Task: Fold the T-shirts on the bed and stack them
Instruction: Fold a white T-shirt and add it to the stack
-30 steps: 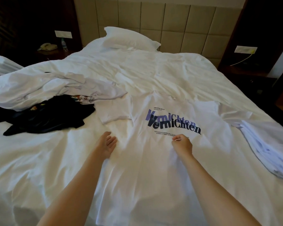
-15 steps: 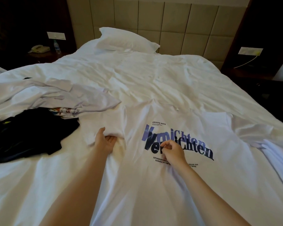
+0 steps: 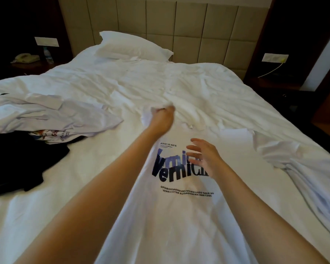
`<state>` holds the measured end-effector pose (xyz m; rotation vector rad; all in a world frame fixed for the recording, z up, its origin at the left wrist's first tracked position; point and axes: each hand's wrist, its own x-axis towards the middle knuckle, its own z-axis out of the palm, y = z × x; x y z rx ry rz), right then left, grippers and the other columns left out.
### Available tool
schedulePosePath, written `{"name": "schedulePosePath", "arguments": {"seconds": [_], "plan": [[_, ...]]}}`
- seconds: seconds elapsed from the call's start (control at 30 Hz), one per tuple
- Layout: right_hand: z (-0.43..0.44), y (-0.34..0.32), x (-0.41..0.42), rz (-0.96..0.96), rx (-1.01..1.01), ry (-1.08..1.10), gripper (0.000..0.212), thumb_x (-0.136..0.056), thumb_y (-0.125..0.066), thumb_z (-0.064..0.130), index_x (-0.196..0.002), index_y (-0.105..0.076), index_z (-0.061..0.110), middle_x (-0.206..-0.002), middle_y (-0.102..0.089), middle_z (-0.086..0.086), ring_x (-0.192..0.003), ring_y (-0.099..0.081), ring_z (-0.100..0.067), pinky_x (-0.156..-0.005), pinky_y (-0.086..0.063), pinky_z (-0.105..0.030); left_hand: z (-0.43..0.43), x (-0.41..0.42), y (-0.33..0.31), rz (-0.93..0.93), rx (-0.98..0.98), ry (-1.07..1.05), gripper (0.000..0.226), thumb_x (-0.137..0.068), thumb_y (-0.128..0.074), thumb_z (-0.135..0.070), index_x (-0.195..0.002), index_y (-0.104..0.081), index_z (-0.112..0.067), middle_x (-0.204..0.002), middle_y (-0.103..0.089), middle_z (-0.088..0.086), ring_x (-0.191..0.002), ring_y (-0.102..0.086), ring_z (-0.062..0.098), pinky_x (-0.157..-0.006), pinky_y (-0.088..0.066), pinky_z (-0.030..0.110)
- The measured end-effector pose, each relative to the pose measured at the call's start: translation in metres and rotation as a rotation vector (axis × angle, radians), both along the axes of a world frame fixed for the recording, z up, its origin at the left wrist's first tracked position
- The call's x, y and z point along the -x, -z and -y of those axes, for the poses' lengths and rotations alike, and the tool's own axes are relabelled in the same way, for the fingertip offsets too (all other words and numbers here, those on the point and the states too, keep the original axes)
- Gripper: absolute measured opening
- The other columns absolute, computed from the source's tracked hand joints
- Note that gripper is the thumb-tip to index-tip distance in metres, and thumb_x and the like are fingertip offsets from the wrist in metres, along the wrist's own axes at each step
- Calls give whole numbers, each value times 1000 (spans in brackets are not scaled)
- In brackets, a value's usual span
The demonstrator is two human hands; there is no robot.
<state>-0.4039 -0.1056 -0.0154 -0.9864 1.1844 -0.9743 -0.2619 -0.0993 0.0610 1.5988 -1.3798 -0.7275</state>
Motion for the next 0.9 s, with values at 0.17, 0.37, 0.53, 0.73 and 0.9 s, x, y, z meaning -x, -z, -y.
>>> {"name": "schedulePosePath", "arguments": {"seconds": [0.17,0.37,0.53,0.73,0.9], "plan": [[10,16,41,296,-140,118,34,-98,-42,35,-116,-53,8,-103,-60,-18,-86,-59,-28,-74,-49,-37,14,81,57,228,-177,357,39,-102,-30,-23,-118,-54,3,-97,-60,17,-84,-53,21,-71,-45,29],[23,41,68,186,-278,221,43,-79,-63,40,-103,-64,4,-83,-65,-15,-70,-60,-29,-66,-48,-33,8,110,131,805,-336,626,66,-98,-37,-37,-150,-6,-10,-156,-4,17,-144,-8,31,-116,-13,45],[44,42,68,-155,-225,258,78,-70,-77,36,-133,-46,2,-125,-54,-15,-111,-56,-32,-90,-46,-36,8,105,132,973,-207,599,72,-95,-41,-41,-150,-7,-9,-157,-5,13,-145,-6,27,-118,-9,42],[60,44,55,-720,-22,132,36,-80,-67,27,-105,-58,4,-94,-59,-6,-83,-57,-23,-66,-43,-25,8,126,147,985,-188,440,56,-99,-29,-27,-148,-14,-5,-156,-13,12,-143,-14,24,-116,-14,42],[73,38,67,-721,-47,137,34,-82,-62,27,-104,-55,2,-90,-59,-8,-85,-60,-26,-70,-48,-29,19,139,142,831,-131,404,46,-99,-27,-23,-143,-31,-11,-151,-29,8,-138,-28,21,-109,-23,39]]}}
